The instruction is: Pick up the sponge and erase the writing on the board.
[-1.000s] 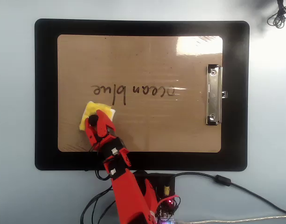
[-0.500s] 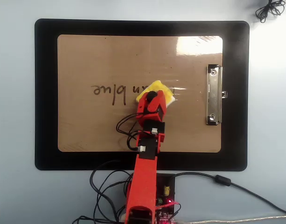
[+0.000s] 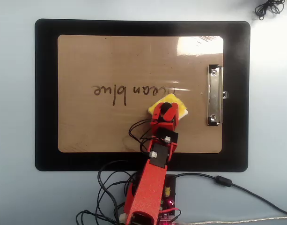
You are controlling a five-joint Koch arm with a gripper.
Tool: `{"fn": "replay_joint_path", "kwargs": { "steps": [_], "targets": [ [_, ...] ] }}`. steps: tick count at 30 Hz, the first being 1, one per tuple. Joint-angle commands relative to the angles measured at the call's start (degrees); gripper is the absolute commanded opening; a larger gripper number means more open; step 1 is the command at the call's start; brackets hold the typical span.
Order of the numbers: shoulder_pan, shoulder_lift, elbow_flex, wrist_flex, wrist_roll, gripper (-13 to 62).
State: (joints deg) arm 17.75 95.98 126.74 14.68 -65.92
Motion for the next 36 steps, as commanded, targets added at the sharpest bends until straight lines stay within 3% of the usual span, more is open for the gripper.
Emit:
{"fn": "replay_joint_path", "kwargs": {
  "steps": [1,4,6,9,14,17,24,27,33,36],
  "targets": [
    [0.6,-9.8,-6.0,-6.0,-2.0,-7.9],
    [-0.4,-29.8,-22.7,-12.7,-5.0,-7.9],
    [-2.0,-32.3,-28.1,-12.5,-7.0,-7.9],
    [-4.0,-28.5,-25.5,-12.2,-12.8,-7.9],
    [-6.2,-11.0,-3.5,-13.4,-17.1,-7.9],
    [-6.2,-8.0,2.6,-17.5,-19.0,-7.9],
    [-9.9,-36.7,-16.6,-37.4,-24.8,-7.9],
    [-10.5,-31.2,-13.4,-36.3,-24.9,-7.9],
    [-10.5,-4.0,13.6,-34.6,-25.0,-7.9],
    [-9.4,-6.4,11.3,-34.5,-24.8,-7.9]
  ]
}}
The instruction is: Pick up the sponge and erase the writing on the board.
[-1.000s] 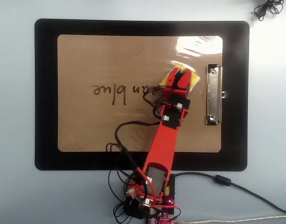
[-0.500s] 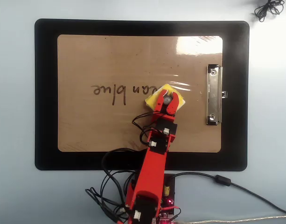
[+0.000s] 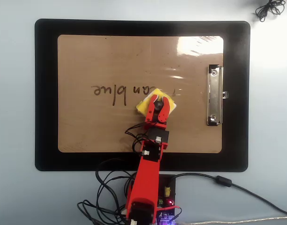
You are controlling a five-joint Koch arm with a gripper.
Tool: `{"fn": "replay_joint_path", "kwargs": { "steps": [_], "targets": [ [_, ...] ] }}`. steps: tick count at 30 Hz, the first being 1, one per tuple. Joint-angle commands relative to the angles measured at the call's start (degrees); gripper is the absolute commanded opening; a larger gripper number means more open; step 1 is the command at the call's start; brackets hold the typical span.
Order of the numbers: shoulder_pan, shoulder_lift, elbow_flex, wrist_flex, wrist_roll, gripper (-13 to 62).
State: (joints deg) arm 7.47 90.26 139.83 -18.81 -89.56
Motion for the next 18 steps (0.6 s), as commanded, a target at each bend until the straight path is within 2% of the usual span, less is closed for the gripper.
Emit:
{"fn": "replay_joint_path", "kwargs": {
  "steps": [1,3,5,7,10,12,18],
  "targets": [
    [1.3,-5.0,-6.1,-1.1,-1.1,-7.9],
    [2.7,-16.3,-17.4,-1.3,-0.8,-7.9],
    [4.7,-19.7,-23.7,-1.3,-0.3,-7.9],
    [5.6,-14.9,-17.1,-1.1,-0.1,-7.9],
    [7.1,1.2,-2.8,1.1,0.6,-7.9],
    [9.3,1.8,-0.7,2.7,1.4,-7.9],
    [11.2,-19.1,-22.4,2.5,2.5,-7.9]
  ]
}}
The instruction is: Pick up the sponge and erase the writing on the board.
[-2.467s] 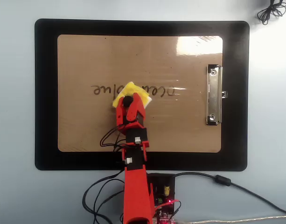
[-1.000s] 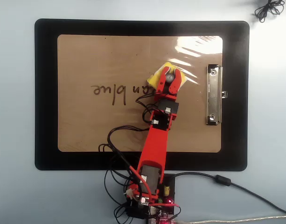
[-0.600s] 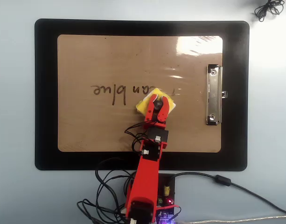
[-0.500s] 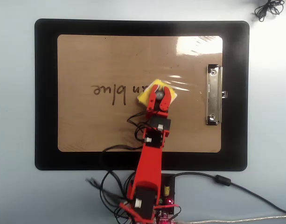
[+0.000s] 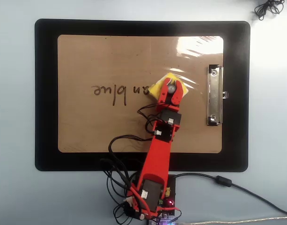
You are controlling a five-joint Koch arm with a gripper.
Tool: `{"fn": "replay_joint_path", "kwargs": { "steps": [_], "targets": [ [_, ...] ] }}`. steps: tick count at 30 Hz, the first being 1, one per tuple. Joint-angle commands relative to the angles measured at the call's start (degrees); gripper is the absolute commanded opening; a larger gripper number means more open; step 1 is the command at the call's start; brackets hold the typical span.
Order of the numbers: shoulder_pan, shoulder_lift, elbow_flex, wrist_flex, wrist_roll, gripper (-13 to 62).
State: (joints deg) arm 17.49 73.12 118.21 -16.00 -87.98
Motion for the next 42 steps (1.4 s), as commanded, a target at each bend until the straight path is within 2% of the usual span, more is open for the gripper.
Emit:
{"fn": "replay_joint_path", "kwargs": {
  "steps": [1,6,7,9,12,15,18,21,23,26,28,30,33,35,38,42],
  "targets": [
    [1.2,-1.9,-1.6,-0.2,0.8,-7.9],
    [2.8,16.5,16.2,-0.2,0.9,-7.9],
    [2.9,16.7,17.1,-0.2,1.0,-7.9],
    [2.8,12.0,14.7,-0.7,0.9,-7.9],
    [2.5,-3.8,0.2,-5.0,0.8,-7.9],
    [2.1,-6.0,-1.8,-6.3,0.7,-7.9],
    [-1.8,6.9,14.0,-6.6,0.4,-7.9],
    [-8.1,15.0,22.8,-6.9,-1.7,-7.9],
    [-10.7,11.5,21.1,-7.1,-4.8,-7.9],
    [-11.9,-5.3,3.4,-7.6,-5.7,-7.9],
    [-12.1,-10.8,-3.3,-7.4,-5.6,-7.9],
    [-12.8,-6.9,1.5,-6.9,-5.6,-7.9],
    [-13.9,12.8,20.4,-5.8,-5.6,-7.9],
    [-15.1,22.1,27.7,-3.5,-5.7,-7.9],
    [-17.4,15.7,23.6,-3.6,-5.9,-7.9],
    [-18.3,-6.4,0.0,-3.7,-5.8,-7.9]
  ]
}}
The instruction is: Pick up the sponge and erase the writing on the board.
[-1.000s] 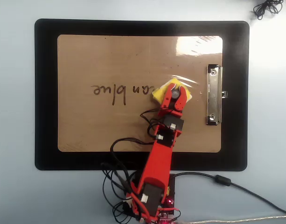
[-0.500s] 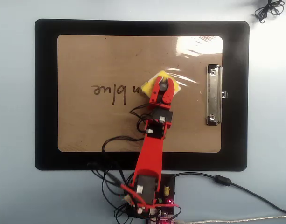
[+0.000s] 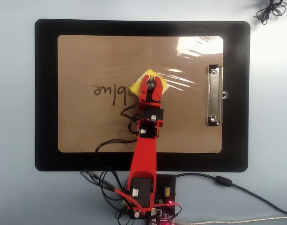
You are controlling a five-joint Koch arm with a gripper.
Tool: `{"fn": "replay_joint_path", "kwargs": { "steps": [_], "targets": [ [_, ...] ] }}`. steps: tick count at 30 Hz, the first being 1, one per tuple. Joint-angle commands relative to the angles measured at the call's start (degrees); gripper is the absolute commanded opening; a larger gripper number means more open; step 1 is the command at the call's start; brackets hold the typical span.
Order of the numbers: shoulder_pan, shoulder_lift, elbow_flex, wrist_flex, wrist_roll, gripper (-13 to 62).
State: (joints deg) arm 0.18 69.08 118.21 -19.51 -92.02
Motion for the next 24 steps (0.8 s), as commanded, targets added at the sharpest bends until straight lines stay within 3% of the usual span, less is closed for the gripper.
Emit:
{"fn": "replay_joint_path", "kwargs": {
  "steps": [1,7,9,14,17,21,24],
  "targets": [
    [-0.9,-3.6,-2.8,0.5,-1.9,-7.9],
    [-2.6,24.4,27.0,0.4,-1.9,-7.9],
    [-3.3,21.2,24.6,0.0,-1.9,-7.9],
    [-3.6,-1.1,-1.0,0.9,-1.7,-7.9],
    [-5.2,8.3,9.7,2.5,-1.8,-7.9],
    [-7.5,30.6,25.2,10.2,-2.1,-7.9],
    [-7.9,23.8,18.6,11.2,-1.9,-7.9]
  ]
}}
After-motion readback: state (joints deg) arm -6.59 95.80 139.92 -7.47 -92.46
